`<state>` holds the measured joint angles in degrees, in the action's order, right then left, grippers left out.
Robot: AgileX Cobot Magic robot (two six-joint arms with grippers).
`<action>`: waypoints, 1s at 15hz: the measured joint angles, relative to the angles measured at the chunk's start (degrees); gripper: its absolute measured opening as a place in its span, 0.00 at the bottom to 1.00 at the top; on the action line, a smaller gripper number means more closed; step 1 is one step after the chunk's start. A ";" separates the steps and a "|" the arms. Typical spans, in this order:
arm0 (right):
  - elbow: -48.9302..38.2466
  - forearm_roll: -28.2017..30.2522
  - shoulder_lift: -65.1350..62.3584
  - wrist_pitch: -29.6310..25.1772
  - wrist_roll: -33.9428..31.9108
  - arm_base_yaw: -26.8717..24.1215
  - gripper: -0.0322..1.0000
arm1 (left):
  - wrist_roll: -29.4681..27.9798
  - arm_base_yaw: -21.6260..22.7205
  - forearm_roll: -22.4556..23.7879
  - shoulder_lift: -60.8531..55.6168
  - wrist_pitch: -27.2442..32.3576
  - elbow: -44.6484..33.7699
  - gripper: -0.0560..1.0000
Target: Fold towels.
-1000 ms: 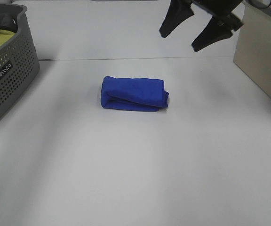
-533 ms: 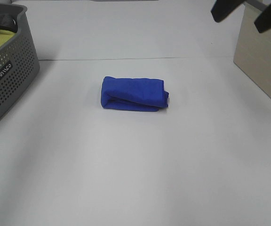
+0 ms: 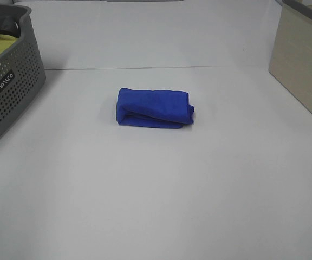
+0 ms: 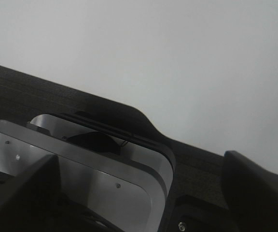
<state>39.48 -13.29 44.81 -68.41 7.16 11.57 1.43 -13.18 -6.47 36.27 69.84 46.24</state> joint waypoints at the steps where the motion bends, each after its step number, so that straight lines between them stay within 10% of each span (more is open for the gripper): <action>1: -3.04 0.86 -4.70 -0.11 0.00 0.00 0.85 | 0.00 0.00 0.00 -5.16 0.11 -3.27 0.57; 15: -10.37 4.01 -39.76 6.82 4.18 0.00 0.85 | 15.24 0.00 -5.84 -27.67 -8.02 -17.07 0.57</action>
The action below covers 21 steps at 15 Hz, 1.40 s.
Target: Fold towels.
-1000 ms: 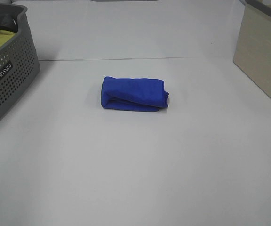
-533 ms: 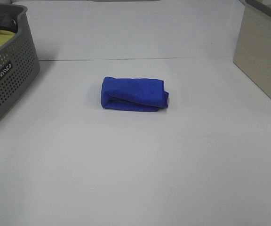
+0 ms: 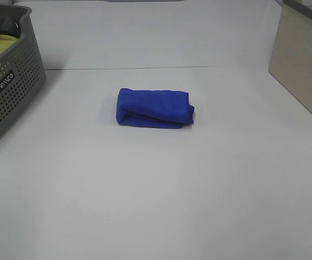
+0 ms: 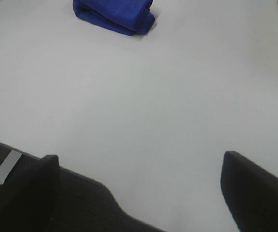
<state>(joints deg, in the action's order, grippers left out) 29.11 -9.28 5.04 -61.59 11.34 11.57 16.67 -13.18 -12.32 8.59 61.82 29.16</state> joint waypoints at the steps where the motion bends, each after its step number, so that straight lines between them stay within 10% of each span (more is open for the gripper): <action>1: 0.00 -0.11 0.00 0.00 0.11 0.00 0.85 | 0.06 0.00 -0.17 0.00 -0.06 0.00 0.57; 9: 0.00 -0.11 0.00 0.00 0.17 0.00 0.85 | 0.06 0.17 -0.17 0.00 -0.11 0.00 0.57; 15: 0.00 -0.69 0.00 0.00 0.17 -8.88 0.85 | 0.11 11.57 -0.23 -4.01 -0.11 0.00 0.57; 21: 0.00 -1.78 -3.72 0.17 0.17 -9.80 0.85 | 0.11 12.15 -0.23 -8.77 -0.23 -0.06 0.57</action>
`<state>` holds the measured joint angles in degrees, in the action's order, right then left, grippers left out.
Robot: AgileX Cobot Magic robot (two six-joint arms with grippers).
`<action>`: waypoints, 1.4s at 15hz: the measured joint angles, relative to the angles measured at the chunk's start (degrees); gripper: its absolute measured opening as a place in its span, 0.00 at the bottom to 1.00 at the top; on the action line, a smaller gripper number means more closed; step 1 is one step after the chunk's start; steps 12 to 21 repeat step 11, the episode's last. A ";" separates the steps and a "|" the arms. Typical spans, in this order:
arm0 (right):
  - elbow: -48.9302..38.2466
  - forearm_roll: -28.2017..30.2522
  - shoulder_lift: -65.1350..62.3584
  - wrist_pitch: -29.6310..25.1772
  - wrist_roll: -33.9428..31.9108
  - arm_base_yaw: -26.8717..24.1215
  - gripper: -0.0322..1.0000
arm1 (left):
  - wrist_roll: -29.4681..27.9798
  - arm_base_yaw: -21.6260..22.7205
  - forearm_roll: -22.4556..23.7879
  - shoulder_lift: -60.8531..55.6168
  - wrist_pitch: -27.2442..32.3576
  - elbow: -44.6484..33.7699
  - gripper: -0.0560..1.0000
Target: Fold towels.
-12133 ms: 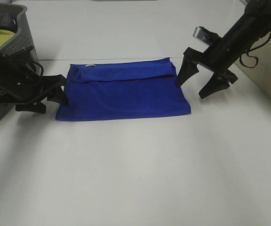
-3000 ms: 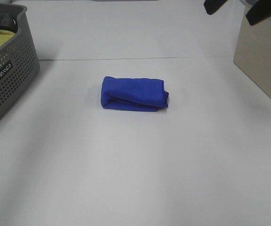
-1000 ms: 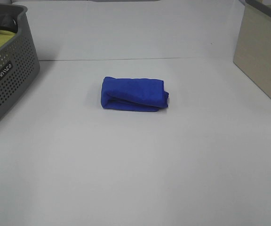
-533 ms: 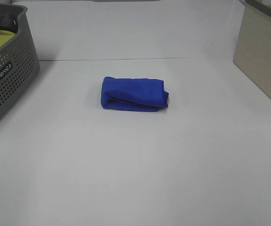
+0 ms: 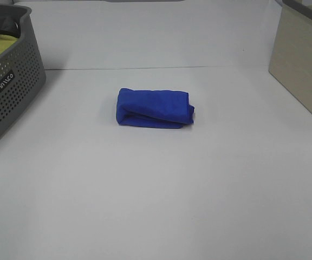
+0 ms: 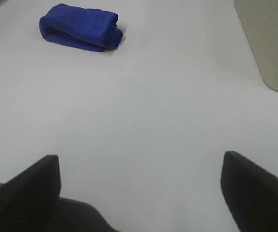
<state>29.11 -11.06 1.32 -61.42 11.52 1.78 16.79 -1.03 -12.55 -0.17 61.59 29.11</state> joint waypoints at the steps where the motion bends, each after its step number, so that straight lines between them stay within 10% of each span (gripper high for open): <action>1: -0.06 -0.40 -1.20 0.06 0.00 0.00 0.85 | 0.00 0.00 -0.06 -0.06 -0.06 0.00 0.57; 21: -0.17 -1.83 -1.66 0.00 0.00 0.00 0.85 | 0.00 0.00 -0.11 -0.11 -0.06 0.00 0.57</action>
